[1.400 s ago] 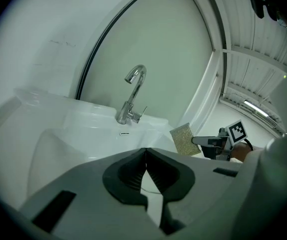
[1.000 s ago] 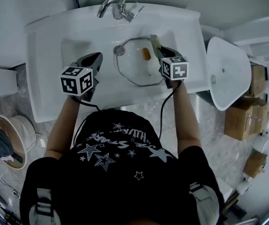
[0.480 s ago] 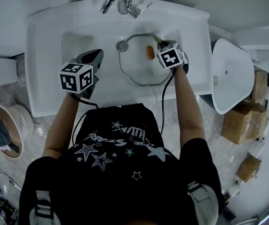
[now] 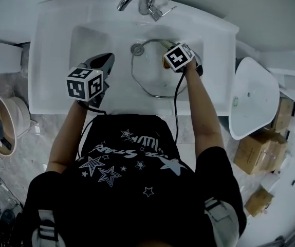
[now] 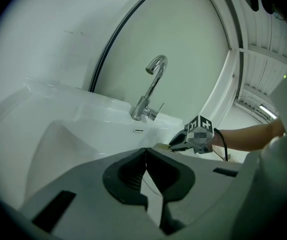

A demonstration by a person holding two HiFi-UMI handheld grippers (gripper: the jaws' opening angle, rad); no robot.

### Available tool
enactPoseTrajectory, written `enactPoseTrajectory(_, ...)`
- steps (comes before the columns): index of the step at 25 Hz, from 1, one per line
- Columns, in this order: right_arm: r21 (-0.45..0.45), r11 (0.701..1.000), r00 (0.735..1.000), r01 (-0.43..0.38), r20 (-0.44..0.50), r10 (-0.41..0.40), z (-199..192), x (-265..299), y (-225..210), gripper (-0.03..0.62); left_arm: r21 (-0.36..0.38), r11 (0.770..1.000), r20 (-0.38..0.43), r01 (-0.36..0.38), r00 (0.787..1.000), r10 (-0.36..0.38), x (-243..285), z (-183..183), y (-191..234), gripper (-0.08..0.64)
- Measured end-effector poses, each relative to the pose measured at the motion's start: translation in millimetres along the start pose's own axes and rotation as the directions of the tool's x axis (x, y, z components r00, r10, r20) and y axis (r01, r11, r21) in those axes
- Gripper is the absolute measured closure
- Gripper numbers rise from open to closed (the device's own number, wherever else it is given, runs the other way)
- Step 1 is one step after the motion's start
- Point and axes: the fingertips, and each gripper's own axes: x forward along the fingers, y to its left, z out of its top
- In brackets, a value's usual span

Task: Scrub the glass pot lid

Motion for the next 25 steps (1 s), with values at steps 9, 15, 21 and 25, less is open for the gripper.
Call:
enactPoseTrajectory(9,-0.072,0.993,0.996,-0.091,-0.011,0.090,22.7,8.0,18.2,0.541,-0.024,0.999,0.024,-0.038,0.999,0.038,-7.8,0.0,2.6,0.551)
enactPoseTrajectory(15,-0.048,0.980,0.981,-0.191,0.030,0.193,38.2,16.2,40.1,0.541,-0.030,0.998,0.029,-0.047,0.998,0.048,-8.0,-0.8,2.8,0.551)
enactPoseTrajectory(21,-0.080,0.974,0.975,-0.212,0.057,0.217,54.0,12.9,55.5,0.541,-0.031,0.998,0.017,-0.052,0.998,0.053,-10.4,-3.8,2.2,0.551)
enactPoseTrajectory(25,-0.107,0.965,0.966,-0.241,0.073,0.250,57.4,10.2,73.6,0.541,-0.030,0.998,0.014,-0.048,0.999,0.048,-11.1,-6.4,1.4,0.551)
